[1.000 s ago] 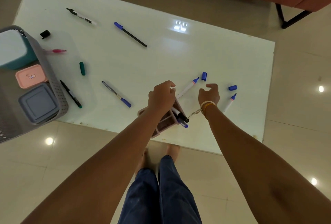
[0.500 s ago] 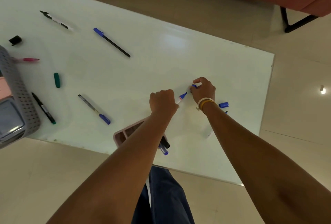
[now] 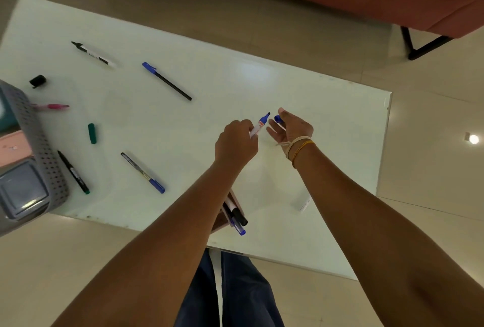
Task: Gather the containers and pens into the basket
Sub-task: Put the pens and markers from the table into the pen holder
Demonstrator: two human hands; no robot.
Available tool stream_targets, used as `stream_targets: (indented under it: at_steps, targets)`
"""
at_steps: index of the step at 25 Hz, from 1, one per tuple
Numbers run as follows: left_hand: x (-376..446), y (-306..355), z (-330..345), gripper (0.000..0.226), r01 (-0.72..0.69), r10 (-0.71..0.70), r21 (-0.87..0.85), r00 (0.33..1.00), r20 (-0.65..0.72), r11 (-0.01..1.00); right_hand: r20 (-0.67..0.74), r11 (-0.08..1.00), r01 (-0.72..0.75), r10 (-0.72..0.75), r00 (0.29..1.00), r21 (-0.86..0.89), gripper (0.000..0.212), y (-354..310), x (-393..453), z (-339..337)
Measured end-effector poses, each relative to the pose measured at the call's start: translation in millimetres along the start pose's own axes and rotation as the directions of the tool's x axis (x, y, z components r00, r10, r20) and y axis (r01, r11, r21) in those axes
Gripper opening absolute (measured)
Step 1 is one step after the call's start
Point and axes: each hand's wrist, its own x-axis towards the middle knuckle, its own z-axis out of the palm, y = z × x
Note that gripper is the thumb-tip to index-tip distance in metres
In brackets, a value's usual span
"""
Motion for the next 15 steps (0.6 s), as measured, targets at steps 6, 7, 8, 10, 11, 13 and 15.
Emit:
stream_targets:
  at_steps: [6,7,8,10,11,13,15]
  targets:
    - [-19,-16,-29,0.021,-0.039,0.04,0.027,0.999,-0.034,0.999,0.085,0.998,0.043,-0.046,0.995,0.039,0.008,13,-35,14]
    - [-23,-22,-32,0.02,-0.044,0.045,0.023,0.998,-0.032,0.999,0.099,0.998,0.057,-0.059,0.993,0.025,0.008,18,-40,14]
    - [-27,-28,-34,0.019,-0.05,0.05,0.014,0.998,-0.027,0.999,0.11,0.997,0.071,-0.072,0.991,0.009,0.008,24,-44,14]
    - [-36,-37,-38,0.018,-0.063,0.063,-0.008,0.998,-0.013,0.998,0.128,0.995,0.1,-0.095,0.987,-0.029,0.01,34,-53,15]
    - [-40,-42,-40,0.019,-0.069,0.069,-0.017,0.998,-0.007,0.998,0.141,0.992,0.114,-0.106,0.984,-0.054,0.011,38,-58,16]
    - [-47,-47,-44,0.022,-0.061,0.061,-0.044,0.998,0.009,0.997,0.158,0.982,0.15,-0.131,0.979,-0.111,0.013,46,-68,19]
    - [-55,-49,-48,0.027,-0.027,0.03,-0.122,0.999,0.024,0.992,0.172,0.968,0.196,-0.169,0.97,-0.155,0.012,54,-78,23]
